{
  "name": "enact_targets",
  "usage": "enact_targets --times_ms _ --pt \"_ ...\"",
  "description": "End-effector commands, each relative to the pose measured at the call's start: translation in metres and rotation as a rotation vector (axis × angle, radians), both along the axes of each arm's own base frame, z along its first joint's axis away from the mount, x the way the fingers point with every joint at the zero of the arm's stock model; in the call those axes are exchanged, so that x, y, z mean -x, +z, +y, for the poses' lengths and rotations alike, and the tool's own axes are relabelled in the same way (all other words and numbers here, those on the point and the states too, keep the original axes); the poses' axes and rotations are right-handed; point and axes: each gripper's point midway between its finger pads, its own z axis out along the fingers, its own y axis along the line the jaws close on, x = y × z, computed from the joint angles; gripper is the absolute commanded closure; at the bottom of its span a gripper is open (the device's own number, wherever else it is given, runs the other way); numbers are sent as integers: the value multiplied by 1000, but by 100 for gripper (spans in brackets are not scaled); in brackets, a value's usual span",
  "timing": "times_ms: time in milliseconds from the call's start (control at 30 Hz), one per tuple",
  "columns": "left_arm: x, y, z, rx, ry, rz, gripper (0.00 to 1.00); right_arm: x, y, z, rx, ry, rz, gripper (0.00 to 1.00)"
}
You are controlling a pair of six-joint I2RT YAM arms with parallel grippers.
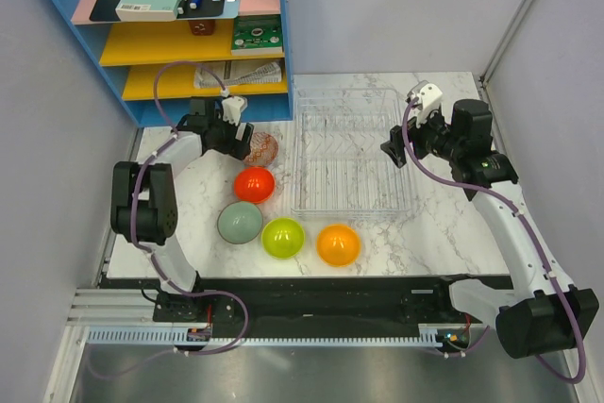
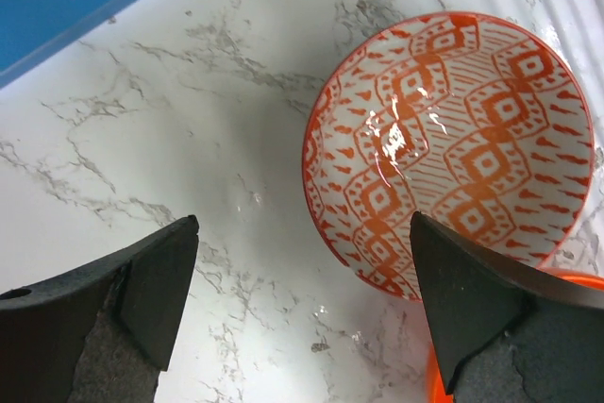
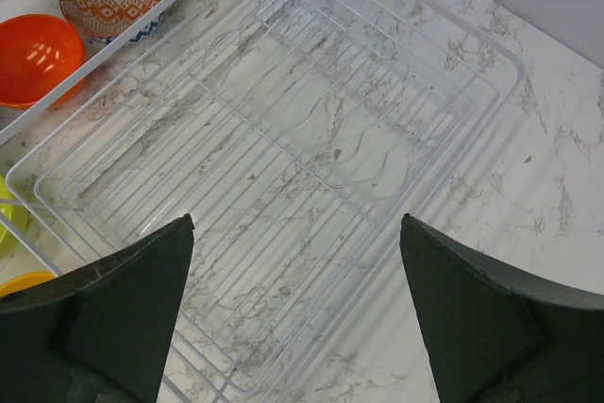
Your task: Load the bowls into the dish rack
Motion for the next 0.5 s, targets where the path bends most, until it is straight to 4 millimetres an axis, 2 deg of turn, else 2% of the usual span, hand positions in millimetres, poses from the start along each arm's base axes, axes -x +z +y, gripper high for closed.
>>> enact_targets --times_ms 0,233,267,367,467 --pt "-26 6 1 -8 39 -51 1 -2 18 5 -4 34 -49 2" --pt "-28 -11 -9 25 10 15 11 -1 18 5 -2 35 -52 2" --pt "-27 -13 -11 28 5 26 19 -1 19 6 -2 38 -52 2" --pt "-27 -17 -13 42 5 48 32 -1 18 5 -2 37 -51 2" --pt "-25 -20 -18 61 -8 70 40 0 19 6 -3 39 -52 2"
